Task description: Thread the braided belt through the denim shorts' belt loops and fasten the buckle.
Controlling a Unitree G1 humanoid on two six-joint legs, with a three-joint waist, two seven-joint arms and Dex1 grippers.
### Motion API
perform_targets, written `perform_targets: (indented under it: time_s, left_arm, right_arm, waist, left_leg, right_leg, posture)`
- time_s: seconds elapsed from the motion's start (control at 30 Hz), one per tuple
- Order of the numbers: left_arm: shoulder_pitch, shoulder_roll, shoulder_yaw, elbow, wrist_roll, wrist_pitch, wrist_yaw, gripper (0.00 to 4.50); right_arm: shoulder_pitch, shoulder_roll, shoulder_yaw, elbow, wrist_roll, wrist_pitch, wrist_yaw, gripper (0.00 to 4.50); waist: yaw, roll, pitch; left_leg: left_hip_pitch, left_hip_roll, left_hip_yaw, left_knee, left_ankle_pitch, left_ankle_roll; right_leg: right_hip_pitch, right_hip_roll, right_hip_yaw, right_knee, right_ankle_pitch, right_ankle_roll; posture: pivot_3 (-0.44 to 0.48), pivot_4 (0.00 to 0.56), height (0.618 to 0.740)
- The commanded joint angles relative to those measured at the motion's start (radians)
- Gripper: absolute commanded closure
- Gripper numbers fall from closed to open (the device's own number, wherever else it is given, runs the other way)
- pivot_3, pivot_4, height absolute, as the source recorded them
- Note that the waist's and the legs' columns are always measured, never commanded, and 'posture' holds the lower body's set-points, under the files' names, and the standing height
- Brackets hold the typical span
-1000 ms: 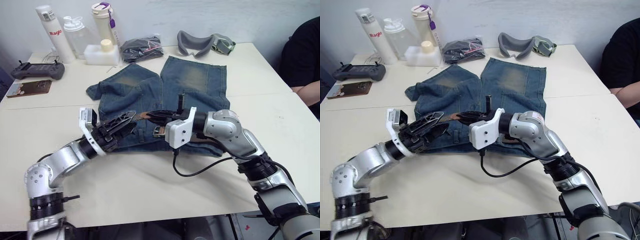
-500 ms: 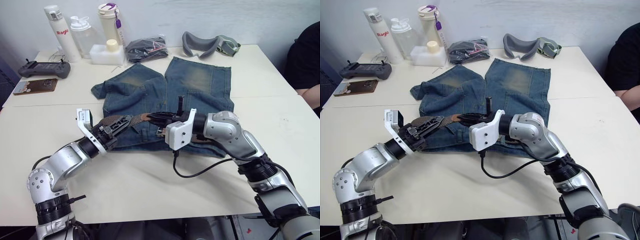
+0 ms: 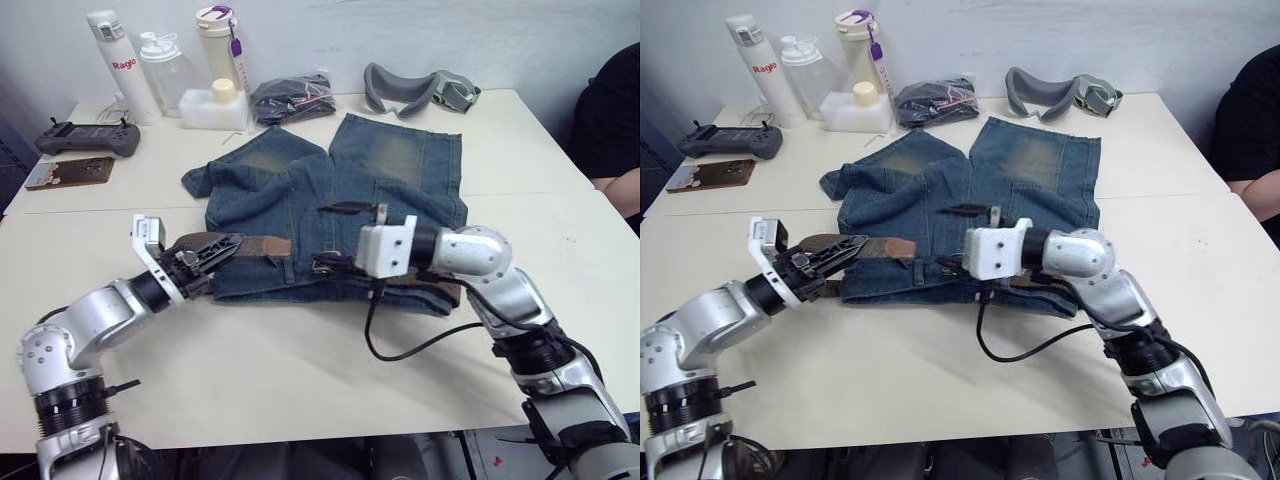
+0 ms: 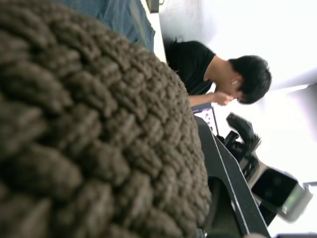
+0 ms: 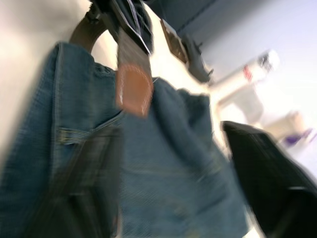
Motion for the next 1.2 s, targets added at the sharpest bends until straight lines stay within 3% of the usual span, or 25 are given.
perform_targets:
  time_s: [0.03,0.27,0.43,0.67,0.9,1.03,1.2]
  left_arm:
    - [0.035,0.052,-0.012,0.003,-0.012,0.003,-0.007,4.50]
    - [0.083,-0.010,-0.044,-0.043,-0.012,-0.097,0.134,4.50]
    - [0.058,-0.085,-0.080,-0.070,-0.012,-0.188,0.291,4.50]
    - [0.041,-0.135,-0.132,-0.115,-0.012,-0.221,0.344,4.50]
    - [0.016,-0.259,-0.205,-0.111,-0.012,-0.279,0.425,4.50]
    - [-0.008,-0.321,-0.251,-0.101,-0.012,-0.325,0.471,4.50]
    - [-0.017,-0.346,-0.280,-0.103,-0.012,-0.363,0.488,4.50]
  right_arm:
    - [0.013,-0.064,-0.071,-0.113,0.180,0.284,0.062,0.11]
    - [0.003,-0.168,-0.165,-0.228,0.415,0.664,0.089,0.11]
    - [-0.038,-0.183,-0.205,-0.250,0.479,0.754,0.071,0.11]
    - [-0.060,-0.199,-0.214,-0.244,0.476,0.769,0.059,0.11]
    - [-0.053,-0.198,-0.183,-0.252,0.425,0.730,0.042,0.11]
    - [-0.044,-0.211,-0.137,-0.250,0.347,0.668,0.044,0.11]
    - [-0.035,-0.201,-0.014,-0.201,0.110,0.447,-0.004,0.11]
  waist:
    - [0.001,0.002,0.000]
    - [0.010,0.003,0.000]
    - [0.026,0.003,0.000]
    - [0.030,0.003,0.000]
    - [0.040,0.003,0.000]
    - [0.051,0.003,0.000]
    - [0.061,0.003,0.000]
  left_leg:
    - [0.000,0.000,0.000,0.000,0.000,0.000]
    - [0.000,0.002,-0.001,-0.002,-0.002,0.003]
    - [0.000,0.002,0.001,-0.002,-0.002,0.003]
    - [0.000,0.001,0.002,-0.002,-0.002,0.003]
    - [0.000,0.001,0.002,-0.002,-0.002,0.003]
    - [0.000,0.001,0.004,-0.002,-0.002,0.003]
    - [0.000,0.000,0.004,-0.002,-0.002,0.004]
  right_leg:
    - [0.000,0.000,0.000,0.000,0.000,0.000]
    - [0.002,-0.001,-0.001,-0.008,0.000,0.000]
    - [0.002,-0.001,-0.001,-0.010,0.000,0.000]
    - [0.003,-0.001,0.000,-0.012,0.001,0.002]
    - [0.004,-0.001,-0.001,-0.014,0.003,0.006]
    - [0.004,-0.001,0.001,-0.015,0.004,0.007]
    - [0.007,-0.001,0.001,-0.017,0.006,0.011]
  posture:
    - [0.000,0.150,0.641]
    - [0.000,0.150,0.641]
    - [0.000,0.150,0.641]
    - [0.000,0.150,0.641]
    - [0.000,0.150,0.641]
    - [0.000,0.150,0.641]
    - [0.000,0.150,0.641]
